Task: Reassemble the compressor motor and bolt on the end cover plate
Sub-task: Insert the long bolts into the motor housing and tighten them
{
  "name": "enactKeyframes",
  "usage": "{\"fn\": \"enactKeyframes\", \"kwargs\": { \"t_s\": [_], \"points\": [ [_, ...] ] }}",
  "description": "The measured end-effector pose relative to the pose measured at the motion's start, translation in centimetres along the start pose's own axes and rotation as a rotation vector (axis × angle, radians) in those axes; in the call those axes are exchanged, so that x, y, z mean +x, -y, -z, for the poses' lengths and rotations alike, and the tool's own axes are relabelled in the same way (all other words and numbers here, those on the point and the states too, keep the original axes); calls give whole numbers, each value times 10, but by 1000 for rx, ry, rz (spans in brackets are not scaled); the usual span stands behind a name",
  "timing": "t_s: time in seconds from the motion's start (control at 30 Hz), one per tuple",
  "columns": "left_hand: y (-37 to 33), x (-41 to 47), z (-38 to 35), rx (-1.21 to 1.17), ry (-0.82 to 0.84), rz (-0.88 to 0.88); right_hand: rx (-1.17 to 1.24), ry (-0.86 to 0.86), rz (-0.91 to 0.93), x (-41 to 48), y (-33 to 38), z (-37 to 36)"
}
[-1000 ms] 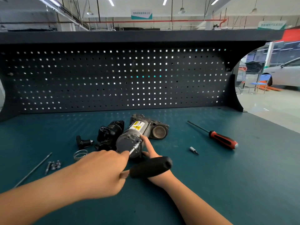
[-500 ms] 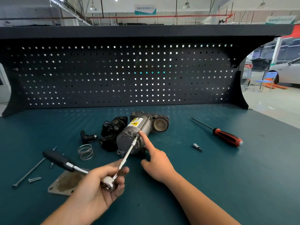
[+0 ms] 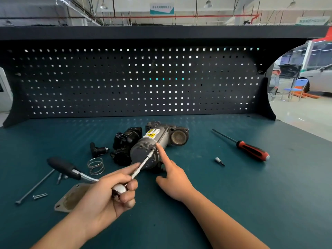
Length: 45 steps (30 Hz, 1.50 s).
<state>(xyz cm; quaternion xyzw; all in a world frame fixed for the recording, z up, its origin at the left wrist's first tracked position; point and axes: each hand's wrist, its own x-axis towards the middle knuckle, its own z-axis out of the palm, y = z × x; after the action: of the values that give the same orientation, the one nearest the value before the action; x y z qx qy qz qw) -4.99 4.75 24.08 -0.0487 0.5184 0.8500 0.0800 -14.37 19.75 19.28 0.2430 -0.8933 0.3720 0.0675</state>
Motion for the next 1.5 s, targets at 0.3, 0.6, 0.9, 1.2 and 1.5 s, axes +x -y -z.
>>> {"fn": "enactKeyframes", "kwargs": {
  "t_s": [0.3, 0.6, 0.9, 1.2, 1.5],
  "points": [
    [-15, 1, -15, 752, 11, -159, 86, -17, -55, -8, 1, 7],
    [-30, 6, -19, 1203, 53, -195, 118, -82, -64, -3, -8, 1],
    [-44, 5, -33, 1535, 119, -173, -264, -292, 154, 2, -1, -3],
    [-31, -2, -48, 2098, 19, -318, -209, -278, 179, 5, -5, 2],
    [-8, 5, -19, 1620, -184, -407, -286, -431, 254, 7, 0, 0]
  ]
}}
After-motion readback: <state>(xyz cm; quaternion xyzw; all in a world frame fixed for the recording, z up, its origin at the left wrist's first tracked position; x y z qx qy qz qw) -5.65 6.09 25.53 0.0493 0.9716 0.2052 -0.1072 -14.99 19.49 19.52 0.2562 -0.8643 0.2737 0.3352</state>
